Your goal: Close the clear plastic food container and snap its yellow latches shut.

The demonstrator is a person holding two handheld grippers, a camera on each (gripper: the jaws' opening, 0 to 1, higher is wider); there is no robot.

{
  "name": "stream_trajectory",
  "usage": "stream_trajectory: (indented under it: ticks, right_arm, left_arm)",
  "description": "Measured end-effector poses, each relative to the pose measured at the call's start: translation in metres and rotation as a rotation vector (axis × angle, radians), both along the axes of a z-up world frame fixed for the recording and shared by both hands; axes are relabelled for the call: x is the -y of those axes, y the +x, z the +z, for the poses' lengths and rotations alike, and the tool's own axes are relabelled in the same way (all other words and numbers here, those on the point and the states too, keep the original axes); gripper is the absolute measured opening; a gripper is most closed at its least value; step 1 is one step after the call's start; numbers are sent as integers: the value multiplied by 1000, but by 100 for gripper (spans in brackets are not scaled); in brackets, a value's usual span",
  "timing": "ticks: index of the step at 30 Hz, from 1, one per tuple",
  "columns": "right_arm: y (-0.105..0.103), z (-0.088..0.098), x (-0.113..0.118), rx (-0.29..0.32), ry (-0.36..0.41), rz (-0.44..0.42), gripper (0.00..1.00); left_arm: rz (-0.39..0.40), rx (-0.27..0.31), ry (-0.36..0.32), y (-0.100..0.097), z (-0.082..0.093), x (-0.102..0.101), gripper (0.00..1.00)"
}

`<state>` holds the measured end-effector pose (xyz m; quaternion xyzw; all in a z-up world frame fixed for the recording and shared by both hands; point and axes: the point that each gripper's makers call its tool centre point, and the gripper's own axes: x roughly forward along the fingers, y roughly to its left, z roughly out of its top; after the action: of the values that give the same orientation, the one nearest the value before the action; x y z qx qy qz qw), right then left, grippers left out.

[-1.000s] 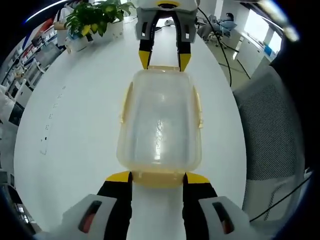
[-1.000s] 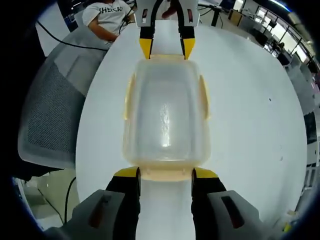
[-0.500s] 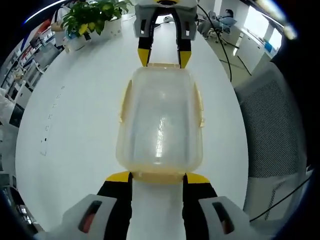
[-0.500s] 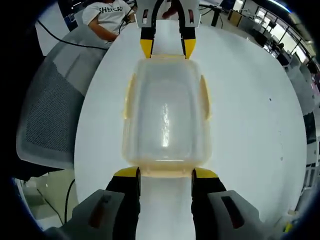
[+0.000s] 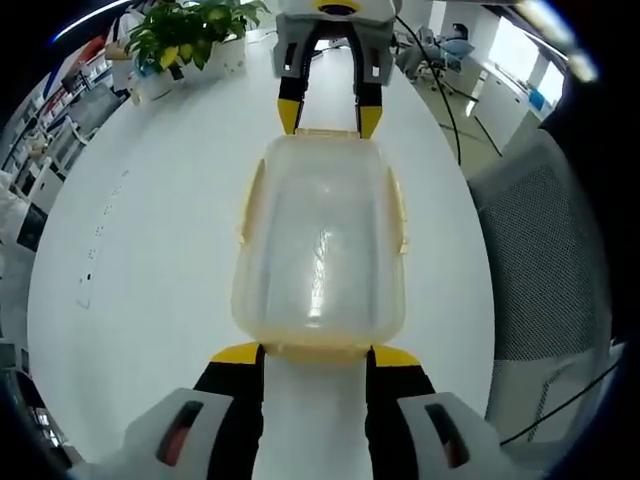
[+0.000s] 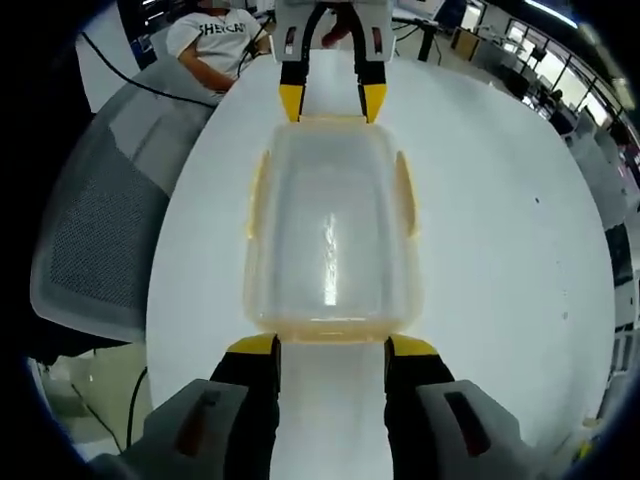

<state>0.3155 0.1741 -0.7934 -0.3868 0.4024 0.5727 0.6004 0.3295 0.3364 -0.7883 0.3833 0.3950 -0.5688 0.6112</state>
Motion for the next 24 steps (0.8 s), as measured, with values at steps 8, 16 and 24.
stream_trajectory:
  ticks: [8, 16, 24]
  right_arm:
    - [1, 2, 8, 13, 28, -69, 37]
    - [1, 18, 17, -59, 166, -282, 38]
    - [3, 34, 14, -193, 385, -587, 37]
  left_arm:
    - [43, 1, 16, 1, -1, -8, 34]
    - [253, -67, -115, 3, 14, -17, 35]
    - [604, -199, -354, 7, 29, -11, 33]
